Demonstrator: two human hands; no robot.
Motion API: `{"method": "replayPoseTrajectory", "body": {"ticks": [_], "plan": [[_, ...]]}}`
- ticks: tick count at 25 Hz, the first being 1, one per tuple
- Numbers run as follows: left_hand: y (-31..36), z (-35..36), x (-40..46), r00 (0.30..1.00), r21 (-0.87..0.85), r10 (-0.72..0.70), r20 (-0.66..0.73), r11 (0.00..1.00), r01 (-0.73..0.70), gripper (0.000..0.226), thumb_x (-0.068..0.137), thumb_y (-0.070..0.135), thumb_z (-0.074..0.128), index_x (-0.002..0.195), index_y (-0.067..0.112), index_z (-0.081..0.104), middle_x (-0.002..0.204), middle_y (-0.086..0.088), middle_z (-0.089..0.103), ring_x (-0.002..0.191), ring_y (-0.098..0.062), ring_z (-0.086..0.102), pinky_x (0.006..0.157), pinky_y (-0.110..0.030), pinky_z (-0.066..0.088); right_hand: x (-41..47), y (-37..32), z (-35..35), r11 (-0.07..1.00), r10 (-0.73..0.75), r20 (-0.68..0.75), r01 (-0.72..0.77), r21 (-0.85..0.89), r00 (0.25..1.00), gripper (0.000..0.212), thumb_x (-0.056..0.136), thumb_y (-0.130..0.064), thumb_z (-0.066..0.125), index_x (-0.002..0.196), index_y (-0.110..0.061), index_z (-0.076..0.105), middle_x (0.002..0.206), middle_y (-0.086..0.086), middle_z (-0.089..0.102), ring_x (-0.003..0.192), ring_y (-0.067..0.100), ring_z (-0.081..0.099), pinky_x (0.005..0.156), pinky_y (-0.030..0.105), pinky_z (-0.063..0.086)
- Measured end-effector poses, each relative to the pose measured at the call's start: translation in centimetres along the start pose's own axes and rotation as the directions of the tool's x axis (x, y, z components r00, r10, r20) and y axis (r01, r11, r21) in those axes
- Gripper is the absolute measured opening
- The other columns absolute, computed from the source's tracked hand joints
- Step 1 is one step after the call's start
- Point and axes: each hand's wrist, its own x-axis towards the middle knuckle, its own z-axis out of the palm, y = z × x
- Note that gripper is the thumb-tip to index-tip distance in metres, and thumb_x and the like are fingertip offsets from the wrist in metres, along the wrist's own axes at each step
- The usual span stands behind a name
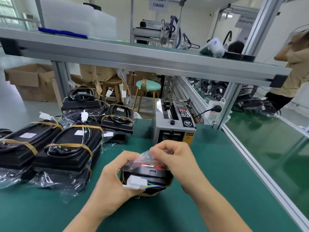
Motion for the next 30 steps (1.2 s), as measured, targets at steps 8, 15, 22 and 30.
{"method": "replayPoseTrajectory", "body": {"ticks": [8, 15, 22, 30], "plan": [[1.8, -0.4, -0.4, 0.962, 0.269, 0.229, 0.149, 0.927, -0.262, 0.054, 0.072, 0.037, 0.075, 0.123, 0.033, 0.059, 0.126, 0.009, 0.059, 0.111, -0.016, 0.061, 0.088, -0.034, 0.052, 0.7, 1.5, 0.9, 0.953, 0.295, 0.042, -0.297, 0.060, 0.955, 0.027, 0.089, -0.021, 0.062, 0.062, -0.018, 0.066, 0.064, -0.001, 0.059, 0.062, 0.012, 0.050, 0.058, 0.022, 0.039], [0.4, -0.2, -0.4, 0.944, 0.547, 0.290, -0.158, 0.822, -0.160, 0.053, 0.071, 0.037, 0.062, 0.115, 0.008, 0.062, 0.107, 0.003, 0.060, 0.099, -0.007, 0.055, 0.091, -0.011, 0.038, 3.5, 6.0, -2.2, 0.946, 0.317, -0.533, -0.299, 0.122, 0.785, 0.019, 0.089, -0.021, 0.060, 0.077, -0.009, 0.068, 0.059, -0.002, 0.054, 0.059, 0.014, 0.043, 0.060, 0.027, 0.039], [-0.1, 0.6, -0.1, 0.928, 0.599, 0.330, -0.174, 0.784, -0.167, 0.051, 0.072, 0.038, 0.062, 0.116, 0.012, 0.061, 0.107, 0.010, 0.058, 0.098, -0.010, 0.055, 0.090, -0.011, 0.037, 7.3, 7.4, -1.0, 0.912, 0.398, -0.623, -0.366, 0.187, 0.673, 0.026, 0.085, -0.023, 0.069, 0.060, -0.022, 0.063, 0.067, 0.003, 0.065, 0.065, 0.022, 0.053, 0.072, 0.038, 0.053], [0.1, 1.1, -0.3, 0.917, 0.591, 0.335, -0.218, 0.793, -0.149, 0.048, 0.072, 0.037, 0.062, 0.116, 0.017, 0.060, 0.106, 0.011, 0.058, 0.097, -0.010, 0.054, 0.089, -0.013, 0.038, 6.7, 6.0, -1.0, 0.806, 0.576, -0.495, -0.352, 0.475, 0.651, 0.017, 0.086, -0.015, 0.067, 0.071, -0.016, 0.058, 0.062, -0.001, 0.051, 0.056, 0.013, 0.039, 0.052, 0.023, 0.034]]}}
